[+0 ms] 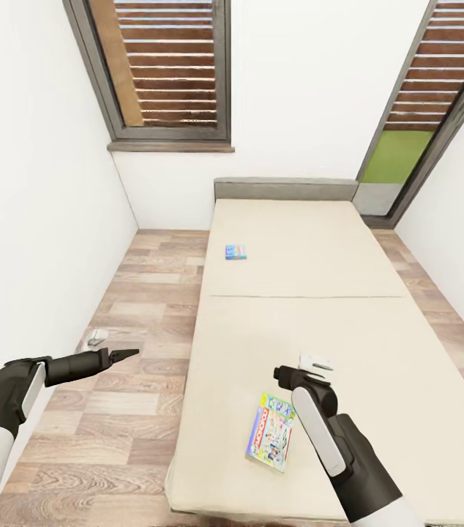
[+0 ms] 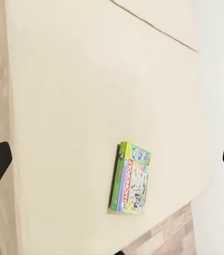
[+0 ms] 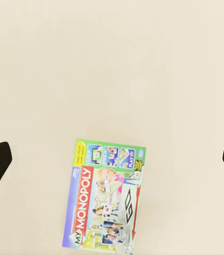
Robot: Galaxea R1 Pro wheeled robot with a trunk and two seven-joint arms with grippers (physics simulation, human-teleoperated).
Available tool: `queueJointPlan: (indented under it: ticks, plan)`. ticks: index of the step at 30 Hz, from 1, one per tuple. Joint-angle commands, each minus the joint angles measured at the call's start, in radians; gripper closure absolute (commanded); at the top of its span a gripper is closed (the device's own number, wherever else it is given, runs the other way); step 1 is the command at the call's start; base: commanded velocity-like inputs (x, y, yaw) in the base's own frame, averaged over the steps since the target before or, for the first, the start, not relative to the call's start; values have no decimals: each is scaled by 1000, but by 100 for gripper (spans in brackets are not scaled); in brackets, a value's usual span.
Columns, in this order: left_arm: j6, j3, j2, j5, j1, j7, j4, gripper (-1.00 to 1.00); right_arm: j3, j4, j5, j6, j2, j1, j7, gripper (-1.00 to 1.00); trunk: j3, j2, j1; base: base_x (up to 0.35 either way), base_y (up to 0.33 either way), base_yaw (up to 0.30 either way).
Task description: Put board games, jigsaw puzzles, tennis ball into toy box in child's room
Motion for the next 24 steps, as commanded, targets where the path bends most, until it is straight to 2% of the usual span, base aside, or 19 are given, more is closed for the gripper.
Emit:
queueJointPlan:
  ticks: [1,24]
  plan:
    - [10,2,0,1,-1,-4,0,-100,6,-5,-9,2,0,0,-10,-100,-3,-2,0,0,0,0]
    - [11,5,6,1,-1,-4,0,-100,11,-7,-10,2,3,-2,-9,-100,-41,-2,0,0,0,0]
